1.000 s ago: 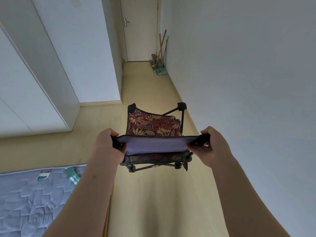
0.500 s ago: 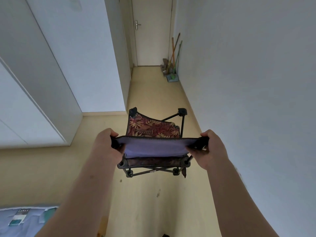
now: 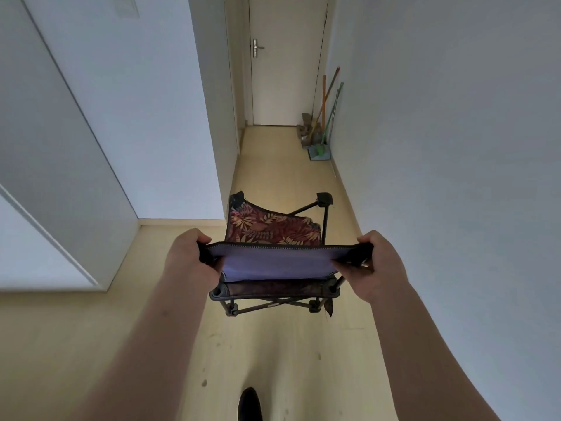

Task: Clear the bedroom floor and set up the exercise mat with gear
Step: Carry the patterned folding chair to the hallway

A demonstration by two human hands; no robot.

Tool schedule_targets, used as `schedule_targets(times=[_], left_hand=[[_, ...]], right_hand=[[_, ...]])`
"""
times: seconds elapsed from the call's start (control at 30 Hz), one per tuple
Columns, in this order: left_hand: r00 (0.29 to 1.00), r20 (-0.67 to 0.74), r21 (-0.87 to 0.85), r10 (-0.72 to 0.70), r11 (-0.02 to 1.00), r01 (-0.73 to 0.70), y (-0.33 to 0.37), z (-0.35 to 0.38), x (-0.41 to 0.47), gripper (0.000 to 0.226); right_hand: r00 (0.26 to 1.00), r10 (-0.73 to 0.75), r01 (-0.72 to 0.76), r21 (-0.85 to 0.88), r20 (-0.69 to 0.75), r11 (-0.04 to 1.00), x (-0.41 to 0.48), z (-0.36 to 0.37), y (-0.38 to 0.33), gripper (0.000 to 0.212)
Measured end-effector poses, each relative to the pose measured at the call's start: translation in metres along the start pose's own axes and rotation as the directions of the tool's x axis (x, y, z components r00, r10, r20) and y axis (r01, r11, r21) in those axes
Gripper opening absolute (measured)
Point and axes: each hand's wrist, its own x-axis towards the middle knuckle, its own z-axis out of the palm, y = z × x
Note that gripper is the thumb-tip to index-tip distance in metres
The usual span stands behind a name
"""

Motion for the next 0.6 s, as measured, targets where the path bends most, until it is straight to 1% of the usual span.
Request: schedule_targets(times=[0.13,0.3,0.47,0.57,0.6], left_hand=[[1.000,0.010,0.021,-0.012,1.000,0.011,0.044,0.058,0.059,0.013],[0.999,0.038,0.033,0.006,0.999,-0.008,0.095,0.137,0.127,0.010],[0.999,0.047,0.037,0.007,0.999,-0.008,0.123,0.213,0.199,0.010],[1.000,0.027,0.054,-0.005,0.999,0.004,0.135,0.275,0.253,0.008],[1.000,0.017,0.047,-0.008,0.999,0.007,0.138,0.285,0.262,0.007]], right_hand=[[1.000,-0.012,0.011,-0.017,-0.021,1.000,0.056,0.062,-0.024,0.013],[1.000,-0.014,0.015,0.038,-0.022,0.999,0.123,0.135,-0.056,0.013],[0.999,-0.026,0.028,0.076,-0.031,0.997,0.210,0.188,-0.088,0.018],[1.000,-0.022,0.023,0.074,-0.014,0.997,0.282,0.222,-0.115,0.015],[1.000,-0.025,0.026,0.083,-0.012,0.996,0.297,0.229,-0.121,0.014]])
